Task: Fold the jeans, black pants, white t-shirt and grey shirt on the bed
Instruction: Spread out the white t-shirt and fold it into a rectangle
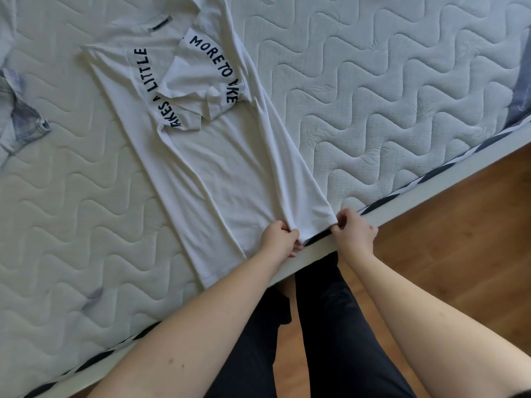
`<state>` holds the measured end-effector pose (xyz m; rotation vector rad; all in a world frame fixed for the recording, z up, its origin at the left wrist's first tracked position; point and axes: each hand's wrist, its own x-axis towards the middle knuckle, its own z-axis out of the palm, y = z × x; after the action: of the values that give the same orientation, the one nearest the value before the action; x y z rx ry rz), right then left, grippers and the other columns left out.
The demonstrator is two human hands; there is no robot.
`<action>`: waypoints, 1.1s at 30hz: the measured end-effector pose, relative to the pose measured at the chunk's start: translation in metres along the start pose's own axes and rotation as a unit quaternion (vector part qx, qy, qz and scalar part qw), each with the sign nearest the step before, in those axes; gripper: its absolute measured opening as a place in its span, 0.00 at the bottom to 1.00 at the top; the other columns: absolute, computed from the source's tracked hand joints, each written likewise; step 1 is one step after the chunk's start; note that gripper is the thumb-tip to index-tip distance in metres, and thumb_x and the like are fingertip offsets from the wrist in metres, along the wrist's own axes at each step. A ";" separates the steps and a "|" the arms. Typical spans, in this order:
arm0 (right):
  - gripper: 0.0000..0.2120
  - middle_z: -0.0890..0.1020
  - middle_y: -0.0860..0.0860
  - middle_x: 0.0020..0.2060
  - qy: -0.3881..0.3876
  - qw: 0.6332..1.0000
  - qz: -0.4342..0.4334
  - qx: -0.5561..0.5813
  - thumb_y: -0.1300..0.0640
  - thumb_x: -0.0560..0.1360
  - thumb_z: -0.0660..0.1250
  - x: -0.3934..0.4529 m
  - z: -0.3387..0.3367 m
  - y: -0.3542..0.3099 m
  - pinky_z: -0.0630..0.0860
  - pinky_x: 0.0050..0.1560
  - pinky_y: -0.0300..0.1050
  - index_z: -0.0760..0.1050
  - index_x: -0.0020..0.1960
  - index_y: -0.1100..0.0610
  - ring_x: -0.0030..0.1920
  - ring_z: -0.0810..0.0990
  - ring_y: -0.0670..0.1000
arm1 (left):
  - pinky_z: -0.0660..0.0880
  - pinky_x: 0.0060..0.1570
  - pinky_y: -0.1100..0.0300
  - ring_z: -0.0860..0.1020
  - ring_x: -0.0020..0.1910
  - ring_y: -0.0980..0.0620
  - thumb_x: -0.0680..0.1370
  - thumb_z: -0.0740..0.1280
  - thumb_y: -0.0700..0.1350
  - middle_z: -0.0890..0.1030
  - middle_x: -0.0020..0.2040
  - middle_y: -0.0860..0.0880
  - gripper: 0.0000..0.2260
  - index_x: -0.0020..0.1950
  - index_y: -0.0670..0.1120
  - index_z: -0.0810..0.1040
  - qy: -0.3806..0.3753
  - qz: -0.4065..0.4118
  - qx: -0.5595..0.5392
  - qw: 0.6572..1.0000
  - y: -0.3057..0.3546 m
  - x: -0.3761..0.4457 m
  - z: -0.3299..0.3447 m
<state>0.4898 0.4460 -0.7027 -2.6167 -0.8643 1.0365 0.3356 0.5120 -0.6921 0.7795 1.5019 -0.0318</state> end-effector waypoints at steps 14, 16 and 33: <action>0.21 0.74 0.48 0.60 0.069 0.996 -0.047 -0.027 0.65 0.72 0.62 -0.008 -0.002 -0.020 0.59 0.66 0.51 0.71 0.63 0.52 0.63 0.68 0.52 | 0.74 0.32 0.64 0.77 0.23 0.54 0.77 0.65 0.56 0.81 0.28 0.50 0.16 0.33 0.49 0.71 0.052 0.060 0.269 0.960 0.006 0.010 -0.026; 0.22 0.74 0.48 0.60 0.076 0.995 -0.071 0.004 0.65 0.71 0.61 -0.001 -0.006 -0.035 0.58 0.68 0.50 0.71 0.64 0.53 0.64 0.68 0.52 | 0.74 0.32 0.63 0.77 0.24 0.54 0.78 0.63 0.57 0.80 0.28 0.51 0.17 0.34 0.48 0.72 0.064 0.097 0.262 0.958 0.017 0.020 -0.037; 0.23 0.74 0.55 0.63 -0.028 0.959 -0.283 0.018 0.64 0.75 0.61 0.094 0.003 -0.185 0.64 0.63 0.45 0.71 0.69 0.57 0.62 0.72 0.57 | 0.76 0.58 0.47 0.77 0.56 0.43 0.78 0.63 0.50 0.78 0.57 0.45 0.19 0.64 0.40 0.71 0.395 0.104 -0.014 0.913 0.212 0.132 -0.196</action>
<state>0.4599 0.6509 -0.6877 -2.1046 -1.4710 0.9448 0.2815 0.8245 -0.6927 0.9844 2.1569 0.5228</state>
